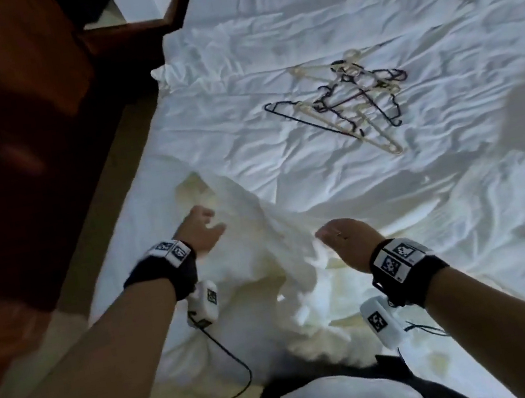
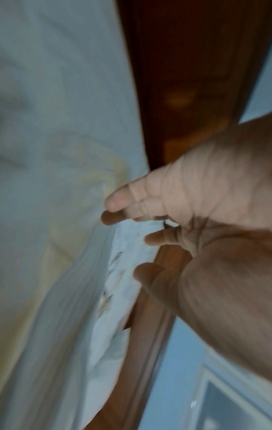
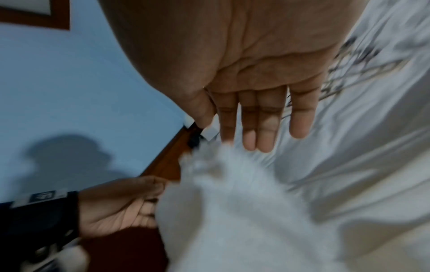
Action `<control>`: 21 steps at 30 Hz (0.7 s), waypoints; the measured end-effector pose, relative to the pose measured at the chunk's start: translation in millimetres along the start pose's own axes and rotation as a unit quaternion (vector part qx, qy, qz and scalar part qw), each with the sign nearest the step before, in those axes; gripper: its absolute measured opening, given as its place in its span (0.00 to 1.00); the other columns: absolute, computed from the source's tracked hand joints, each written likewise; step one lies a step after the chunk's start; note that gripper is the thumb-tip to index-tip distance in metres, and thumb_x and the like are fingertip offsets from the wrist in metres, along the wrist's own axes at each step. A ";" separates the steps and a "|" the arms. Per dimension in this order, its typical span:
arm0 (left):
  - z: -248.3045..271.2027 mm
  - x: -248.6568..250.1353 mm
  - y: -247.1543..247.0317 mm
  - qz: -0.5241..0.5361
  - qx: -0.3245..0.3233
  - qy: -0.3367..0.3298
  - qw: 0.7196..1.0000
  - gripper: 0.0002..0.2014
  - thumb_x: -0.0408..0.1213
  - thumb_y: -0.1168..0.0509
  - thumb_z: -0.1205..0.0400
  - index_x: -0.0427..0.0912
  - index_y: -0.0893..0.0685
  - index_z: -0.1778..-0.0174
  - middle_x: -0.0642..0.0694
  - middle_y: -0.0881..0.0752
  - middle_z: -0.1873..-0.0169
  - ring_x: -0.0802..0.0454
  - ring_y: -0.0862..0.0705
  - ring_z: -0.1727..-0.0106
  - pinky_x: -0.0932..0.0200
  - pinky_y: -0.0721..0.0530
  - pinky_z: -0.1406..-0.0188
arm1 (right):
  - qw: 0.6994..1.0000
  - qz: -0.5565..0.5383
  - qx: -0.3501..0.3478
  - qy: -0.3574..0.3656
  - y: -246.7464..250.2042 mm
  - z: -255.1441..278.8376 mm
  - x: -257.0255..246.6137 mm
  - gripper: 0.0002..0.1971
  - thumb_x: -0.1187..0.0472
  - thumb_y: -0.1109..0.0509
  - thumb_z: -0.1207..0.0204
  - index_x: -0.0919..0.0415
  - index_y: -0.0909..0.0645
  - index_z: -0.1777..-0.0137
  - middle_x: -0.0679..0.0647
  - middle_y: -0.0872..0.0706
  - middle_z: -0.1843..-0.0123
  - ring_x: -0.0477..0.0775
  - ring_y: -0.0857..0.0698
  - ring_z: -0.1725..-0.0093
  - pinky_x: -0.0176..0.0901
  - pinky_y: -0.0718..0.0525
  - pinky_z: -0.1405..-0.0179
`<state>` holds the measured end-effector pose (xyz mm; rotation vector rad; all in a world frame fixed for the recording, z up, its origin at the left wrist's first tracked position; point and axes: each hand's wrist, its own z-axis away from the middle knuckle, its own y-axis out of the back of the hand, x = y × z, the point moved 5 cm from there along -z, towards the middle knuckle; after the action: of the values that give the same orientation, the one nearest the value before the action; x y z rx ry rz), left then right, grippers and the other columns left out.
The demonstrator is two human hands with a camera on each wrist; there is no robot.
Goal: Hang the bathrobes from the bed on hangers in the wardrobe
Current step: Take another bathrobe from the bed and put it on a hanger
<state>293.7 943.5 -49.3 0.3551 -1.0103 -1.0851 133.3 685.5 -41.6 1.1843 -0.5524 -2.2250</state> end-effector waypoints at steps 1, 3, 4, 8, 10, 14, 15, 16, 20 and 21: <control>-5.2 4.2 -38.9 -0.020 -0.060 0.004 0.998 0.16 0.43 0.31 0.20 0.44 0.23 0.38 0.41 0.17 0.37 0.42 0.16 0.42 0.55 0.19 0.46 | 1.000 0.026 0.003 -0.016 6.5 -1.8 15.6 0.17 0.53 0.40 0.14 0.63 0.18 0.36 0.58 0.16 0.35 0.59 0.19 0.36 0.43 0.26 0.36; -8.3 13.5 -100.0 -0.050 -0.123 0.001 0.991 0.11 0.43 0.33 0.20 0.45 0.20 0.44 0.42 0.14 0.42 0.44 0.15 0.45 0.59 0.22 0.52 | 0.998 0.041 0.010 -0.051 21.2 -7.5 47.7 0.16 0.52 0.36 0.16 0.57 0.19 0.34 0.55 0.16 0.35 0.54 0.18 0.37 0.41 0.25 0.36; -9.6 19.4 -122.4 -0.055 -0.143 0.002 0.988 0.13 0.43 0.34 0.20 0.43 0.20 0.42 0.42 0.14 0.41 0.44 0.16 0.43 0.60 0.23 0.51 | 0.996 0.046 0.014 -0.069 29.3 -11.3 63.1 0.15 0.51 0.35 0.18 0.55 0.18 0.35 0.54 0.15 0.37 0.54 0.18 0.38 0.41 0.25 0.38; -32.8 26.7 -162.3 -0.028 -0.098 0.077 0.992 0.24 0.45 0.34 0.21 0.39 0.24 0.30 0.43 0.20 0.30 0.44 0.20 0.31 0.56 0.23 0.34 | 0.992 0.094 -0.012 -0.081 54.7 -39.1 113.2 0.14 0.51 0.34 0.19 0.56 0.17 0.39 0.54 0.14 0.38 0.55 0.17 0.39 0.41 0.25 0.41; -50.1 25.5 -166.0 -0.006 -0.038 0.120 0.992 0.27 0.47 0.33 0.22 0.39 0.26 0.28 0.38 0.24 0.28 0.40 0.21 0.30 0.51 0.23 0.32 | 0.988 0.126 -0.037 -0.081 68.4 -64.3 132.4 0.15 0.52 0.35 0.17 0.57 0.17 0.37 0.53 0.15 0.35 0.56 0.18 0.36 0.41 0.25 0.39; -66.5 13.9 -170.5 -0.056 0.008 0.165 0.985 0.27 0.48 0.32 0.24 0.43 0.24 0.30 0.35 0.24 0.31 0.34 0.20 0.34 0.47 0.21 0.34 | 0.974 0.188 -0.064 -0.108 88.8 -130.7 173.8 0.17 0.52 0.36 0.18 0.58 0.18 0.34 0.56 0.18 0.30 0.58 0.21 0.31 0.46 0.24 0.32; -69.2 8.8 -174.5 -0.070 -0.008 0.156 0.985 0.27 0.49 0.33 0.25 0.44 0.23 0.30 0.34 0.22 0.32 0.33 0.19 0.35 0.46 0.20 0.35 | 0.970 0.203 -0.066 -0.119 93.0 -147.5 183.1 0.18 0.51 0.37 0.18 0.59 0.18 0.33 0.57 0.20 0.29 0.59 0.22 0.30 0.47 0.25 0.31; -72.4 3.7 -178.1 -0.083 -0.028 0.142 0.986 0.29 0.51 0.33 0.27 0.46 0.22 0.30 0.34 0.21 0.34 0.33 0.19 0.36 0.46 0.19 0.37 | 0.969 0.201 -0.063 -0.130 98.1 -163.9 188.6 0.19 0.51 0.37 0.18 0.59 0.18 0.33 0.58 0.20 0.28 0.60 0.22 0.29 0.48 0.25 0.31; -81.0 -11.0 -182.5 -0.141 -0.088 0.120 0.979 0.23 0.51 0.33 0.25 0.52 0.22 0.33 0.38 0.21 0.36 0.34 0.19 0.38 0.45 0.19 0.39 | 0.966 0.210 -0.056 -0.143 117.4 -231.2 196.3 0.20 0.52 0.42 0.15 0.62 0.21 0.31 0.62 0.22 0.27 0.62 0.23 0.29 0.50 0.26 0.30; -81.5 -10.3 -183.4 -0.152 -0.098 0.111 0.977 0.22 0.50 0.32 0.23 0.52 0.23 0.33 0.39 0.22 0.37 0.35 0.20 0.37 0.44 0.20 0.38 | 0.962 0.221 -0.053 -0.150 121.3 -244.7 197.8 0.21 0.51 0.42 0.16 0.60 0.22 0.28 0.61 0.25 0.24 0.63 0.25 0.27 0.52 0.27 0.28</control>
<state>256.1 849.3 -222.8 0.4707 -0.6556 -1.3755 283.2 442.8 -221.5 0.5965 -0.7278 -2.0178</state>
